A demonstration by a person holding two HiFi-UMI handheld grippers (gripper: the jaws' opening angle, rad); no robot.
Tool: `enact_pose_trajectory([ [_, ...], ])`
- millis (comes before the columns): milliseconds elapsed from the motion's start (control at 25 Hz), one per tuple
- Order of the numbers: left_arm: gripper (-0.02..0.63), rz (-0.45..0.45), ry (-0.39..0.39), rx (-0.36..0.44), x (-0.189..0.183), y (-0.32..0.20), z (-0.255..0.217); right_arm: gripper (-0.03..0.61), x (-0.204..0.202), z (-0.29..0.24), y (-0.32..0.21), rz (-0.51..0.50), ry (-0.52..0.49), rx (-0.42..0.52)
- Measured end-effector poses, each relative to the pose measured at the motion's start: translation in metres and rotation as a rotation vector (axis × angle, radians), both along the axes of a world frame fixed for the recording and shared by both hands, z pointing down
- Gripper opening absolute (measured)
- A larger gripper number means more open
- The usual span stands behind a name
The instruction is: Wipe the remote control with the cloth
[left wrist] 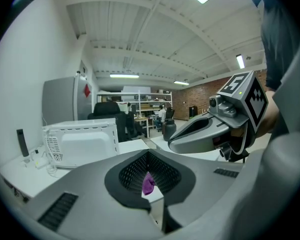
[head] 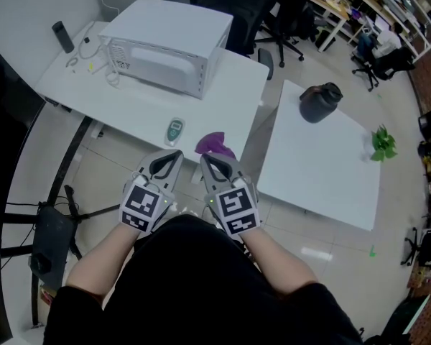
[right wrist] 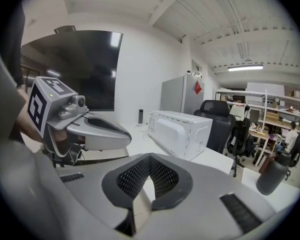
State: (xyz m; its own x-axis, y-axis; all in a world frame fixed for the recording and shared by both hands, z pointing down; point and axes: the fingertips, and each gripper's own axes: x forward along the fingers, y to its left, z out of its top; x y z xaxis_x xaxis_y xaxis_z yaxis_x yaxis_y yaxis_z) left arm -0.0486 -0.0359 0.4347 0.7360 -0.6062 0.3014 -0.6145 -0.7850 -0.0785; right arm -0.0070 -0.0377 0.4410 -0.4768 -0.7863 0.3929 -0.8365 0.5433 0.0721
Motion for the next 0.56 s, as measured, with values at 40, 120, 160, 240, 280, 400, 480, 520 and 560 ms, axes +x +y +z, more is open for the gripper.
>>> enact_pose_trajectory([
  [40,0.000,0.001,0.000,-0.001,0.0008,0.0004,0.0000,0.015,0.0003,-0.0002,0.0003,-0.001,0.001,0.001],
  [120,0.000,0.002,-0.001,-0.001,0.0020,0.0009,0.0003,0.015,0.0006,-0.0001,0.0007,-0.003,0.004,0.001],
  [160,0.000,0.002,-0.002,-0.001,0.0025,0.0008,0.0006,0.015,0.0007,0.0000,0.0007,-0.004,0.005,0.000],
  [240,0.000,0.002,-0.004,-0.002,0.0032,0.0003,0.0010,0.015,0.0009,-0.0001,0.0005,-0.007,0.006,-0.001],
  [280,0.000,0.002,-0.004,-0.002,0.0035,0.0000,0.0011,0.015,0.0011,-0.0003,0.0003,-0.008,0.007,-0.001],
  [400,0.000,0.003,-0.003,-0.004,0.0050,0.0006,0.0011,0.015,0.0022,-0.0002,0.0002,-0.009,0.011,-0.001],
  [480,0.000,0.005,-0.003,-0.005,0.0060,0.0012,0.0009,0.015,0.0027,-0.0002,0.0002,-0.010,0.013,-0.003],
  [520,0.000,0.005,-0.003,-0.006,0.0064,0.0014,0.0008,0.015,0.0029,-0.0004,0.0002,-0.010,0.014,-0.003],
  [560,0.000,0.006,-0.003,-0.006,0.0068,0.0016,0.0008,0.015,0.0030,-0.0006,0.0002,-0.010,0.014,-0.004],
])
